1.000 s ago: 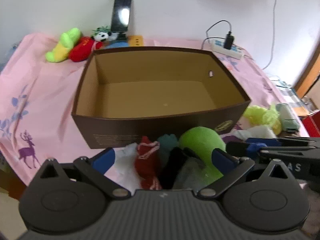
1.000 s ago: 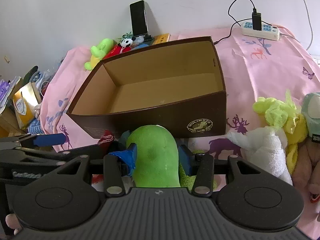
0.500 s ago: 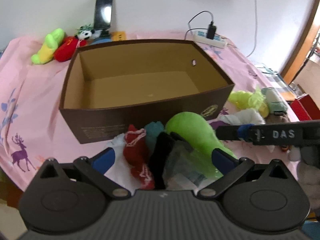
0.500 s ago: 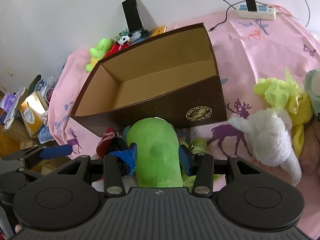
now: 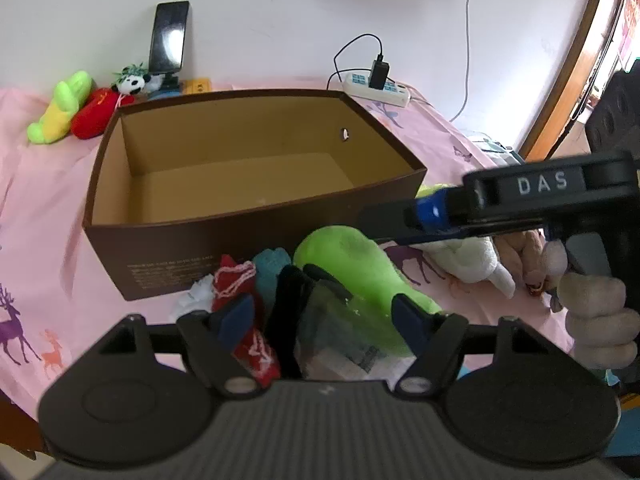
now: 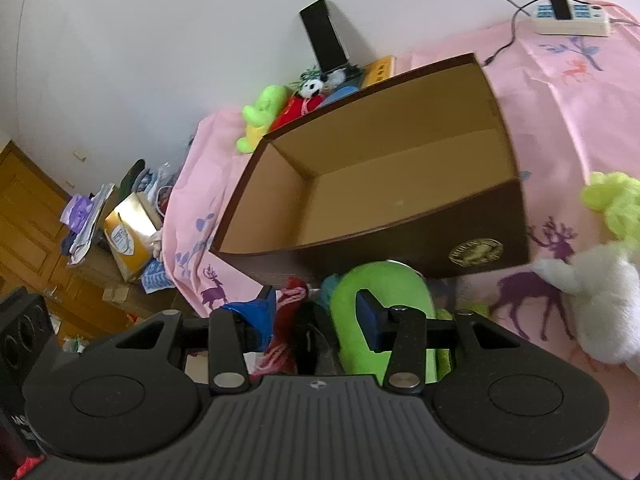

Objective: Organize soft objects

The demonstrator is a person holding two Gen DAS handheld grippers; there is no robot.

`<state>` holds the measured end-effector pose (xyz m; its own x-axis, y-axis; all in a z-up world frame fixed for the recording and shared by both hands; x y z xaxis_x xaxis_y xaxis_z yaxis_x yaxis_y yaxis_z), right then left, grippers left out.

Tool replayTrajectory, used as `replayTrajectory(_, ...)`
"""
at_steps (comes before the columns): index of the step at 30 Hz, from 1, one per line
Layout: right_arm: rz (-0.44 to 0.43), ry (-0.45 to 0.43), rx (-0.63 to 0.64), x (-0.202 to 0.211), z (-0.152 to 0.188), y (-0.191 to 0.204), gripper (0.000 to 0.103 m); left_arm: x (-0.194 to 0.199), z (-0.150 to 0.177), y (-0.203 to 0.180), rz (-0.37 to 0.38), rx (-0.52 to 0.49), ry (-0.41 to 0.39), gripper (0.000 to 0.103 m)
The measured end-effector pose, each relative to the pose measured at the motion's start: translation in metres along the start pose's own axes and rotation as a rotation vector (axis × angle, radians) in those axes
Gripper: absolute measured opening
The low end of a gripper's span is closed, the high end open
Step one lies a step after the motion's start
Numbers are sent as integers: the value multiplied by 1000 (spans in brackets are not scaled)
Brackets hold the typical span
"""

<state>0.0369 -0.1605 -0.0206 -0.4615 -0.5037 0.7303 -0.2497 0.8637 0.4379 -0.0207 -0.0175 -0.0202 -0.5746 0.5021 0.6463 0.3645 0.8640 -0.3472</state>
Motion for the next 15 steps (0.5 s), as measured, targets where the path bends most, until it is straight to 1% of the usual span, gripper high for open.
replayTrajectory(2,-9,20,19,-8,-1,4,27,-2,0,2,11,-3,-15,71)
replayTrajectory(4,-2,30,38,-15,0,8,26,-6,0,5,21,-8,-21,61)
replayTrajectory(5,-1,38,40,-19,0,8,26,-8,0,7,26,-9,-17,54)
replayTrajectory(6,-7,44,38,-22,1,9,26,-10,1,9,30,-8,-11,49)
replayTrajectory(10,-39,54,54,-26,3,12,25,-16,7,20,34,14,-6,47)
replayTrajectory(14,-16,49,97,-34,4,17,24,-22,9,30,30,21,-16,47)
replayTrajectory(15,-10,47,108,-36,5,19,24,-25,9,32,29,21,-11,40)
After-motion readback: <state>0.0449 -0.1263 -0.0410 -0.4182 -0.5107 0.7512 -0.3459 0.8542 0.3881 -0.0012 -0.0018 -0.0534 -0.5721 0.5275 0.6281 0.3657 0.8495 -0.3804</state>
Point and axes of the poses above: each gripper's, at about its wrist camera, not at the fingertips, and x roughly against the way its jaws point, y to its left, z to its underside, the point moved 2 cm from there along -x, roughly the way its jaws point, and after that the axes turned 13 degrees about z, right-handed, at the moved point
